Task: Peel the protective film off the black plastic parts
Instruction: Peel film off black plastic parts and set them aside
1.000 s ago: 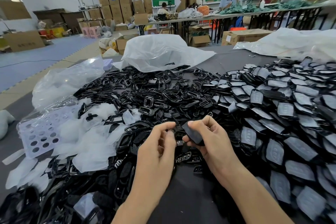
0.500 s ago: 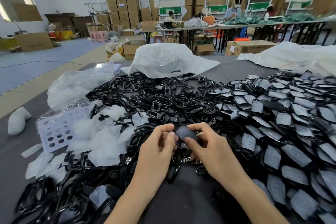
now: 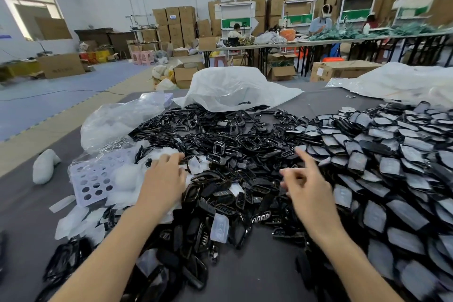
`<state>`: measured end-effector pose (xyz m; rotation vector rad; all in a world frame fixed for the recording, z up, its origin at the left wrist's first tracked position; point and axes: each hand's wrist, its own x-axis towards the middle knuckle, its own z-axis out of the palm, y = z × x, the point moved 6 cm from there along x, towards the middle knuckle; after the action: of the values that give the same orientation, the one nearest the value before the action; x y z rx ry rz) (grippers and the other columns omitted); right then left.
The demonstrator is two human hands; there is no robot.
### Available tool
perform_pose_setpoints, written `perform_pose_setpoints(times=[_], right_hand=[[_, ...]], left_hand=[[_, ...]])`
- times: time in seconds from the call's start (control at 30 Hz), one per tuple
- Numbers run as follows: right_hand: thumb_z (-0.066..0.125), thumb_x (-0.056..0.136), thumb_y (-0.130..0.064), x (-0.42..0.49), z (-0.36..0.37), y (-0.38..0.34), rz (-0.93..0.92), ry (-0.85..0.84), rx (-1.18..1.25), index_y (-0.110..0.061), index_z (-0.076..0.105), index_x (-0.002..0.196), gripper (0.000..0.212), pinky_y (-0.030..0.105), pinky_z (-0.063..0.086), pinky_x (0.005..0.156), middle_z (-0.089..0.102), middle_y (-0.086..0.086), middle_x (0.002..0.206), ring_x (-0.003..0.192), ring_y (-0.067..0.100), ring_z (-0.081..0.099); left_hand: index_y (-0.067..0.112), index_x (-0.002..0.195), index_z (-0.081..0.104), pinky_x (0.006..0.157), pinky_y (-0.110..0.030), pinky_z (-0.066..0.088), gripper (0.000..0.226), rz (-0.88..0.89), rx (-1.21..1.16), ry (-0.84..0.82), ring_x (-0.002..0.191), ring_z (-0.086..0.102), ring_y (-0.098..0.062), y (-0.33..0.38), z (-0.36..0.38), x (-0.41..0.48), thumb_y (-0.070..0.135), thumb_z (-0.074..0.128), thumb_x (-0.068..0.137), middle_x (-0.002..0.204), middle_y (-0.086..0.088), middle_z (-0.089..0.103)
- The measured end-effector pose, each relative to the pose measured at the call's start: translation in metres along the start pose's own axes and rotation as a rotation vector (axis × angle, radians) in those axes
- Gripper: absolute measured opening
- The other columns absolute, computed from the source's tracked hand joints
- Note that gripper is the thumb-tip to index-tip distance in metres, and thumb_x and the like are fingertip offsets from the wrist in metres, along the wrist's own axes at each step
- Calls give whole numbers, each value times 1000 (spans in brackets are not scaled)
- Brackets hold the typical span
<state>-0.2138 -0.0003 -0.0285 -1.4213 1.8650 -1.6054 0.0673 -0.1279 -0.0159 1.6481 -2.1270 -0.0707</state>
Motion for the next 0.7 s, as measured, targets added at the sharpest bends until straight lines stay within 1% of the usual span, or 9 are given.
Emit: perform_pose_setpoints(times=[0.1, 0.17, 0.23, 0.4, 0.47, 0.53, 0.6, 0.63, 0.7], right_hand=[[56, 101, -23, -6, 34, -16, -122, -150, -127, -35, 50, 143, 44, 5, 43, 79, 64, -18, 112, 97, -7, 58], [54, 102, -24, -7, 50, -21, -161, -235, -181, -36, 50, 142, 42, 10, 38, 91, 57, -20, 121, 111, -6, 50], [53, 102, -24, -7, 57, -21, -174, -260, -178, -36, 51, 140, 40, 11, 36, 95, 56, -22, 121, 115, -4, 48], [56, 101, -24, -8, 49, -6, -69, -195, 50, -42, 61, 126, 32, 6, 45, 81, 65, -21, 110, 103, -6, 58], [57, 101, -28, -8, 47, -1, 9, -203, 208, -44, 63, 120, 26, 11, 50, 78, 70, -18, 104, 97, 0, 65], [59, 100, -35, -9, 50, -2, 92, -243, 406, -42, 62, 121, 22, 20, 56, 73, 73, -12, 105, 91, 9, 72], [60, 92, -46, -12, 57, -2, 179, -298, 569, -34, 62, 125, 35, 22, 56, 65, 75, -4, 104, 86, 16, 74], [61, 88, -47, -14, 60, -2, 208, -319, 610, -30, 62, 125, 41, 22, 55, 62, 76, -2, 103, 83, 18, 75], [63, 92, -41, -16, 62, -1, 201, -331, 591, -27, 67, 121, 33, 22, 54, 57, 76, -3, 94, 77, 19, 74]], left_hand=[[21, 149, 40, 106, -44, 38, 48, 8, 208, -192, 130, 43, -32, -8, 15, 23, 30, 44, 102, 143, -9, 49], [24, 145, 44, 104, -44, 38, 45, 50, 331, -227, 127, 45, -30, -7, 19, 33, 37, 43, 103, 136, -5, 56], [23, 139, 51, 100, -44, 40, 41, 97, 411, -193, 122, 50, -27, -7, 16, 40, 42, 44, 102, 128, -3, 61], [11, 132, 58, 95, -43, 47, 42, 142, 354, 115, 112, 57, -31, -10, -26, 33, 37, 53, 99, 118, -10, 65], [9, 131, 59, 92, -43, 47, 41, 207, 222, 229, 107, 58, -32, 5, -42, 18, 32, 59, 97, 115, -11, 67], [12, 128, 61, 86, -37, 48, 41, 350, 61, 220, 99, 60, -25, 34, -46, -2, 34, 61, 94, 109, -4, 66], [16, 125, 61, 81, -34, 50, 41, 539, 40, 146, 91, 61, -18, 70, -38, -24, 38, 58, 91, 103, 2, 63], [17, 124, 61, 80, -34, 51, 41, 617, 53, 109, 90, 61, -17, 84, -31, -34, 40, 57, 90, 102, 4, 62], [19, 123, 62, 80, -31, 49, 40, 728, 92, 89, 91, 62, -17, 101, -20, -47, 40, 61, 89, 102, 5, 62]])
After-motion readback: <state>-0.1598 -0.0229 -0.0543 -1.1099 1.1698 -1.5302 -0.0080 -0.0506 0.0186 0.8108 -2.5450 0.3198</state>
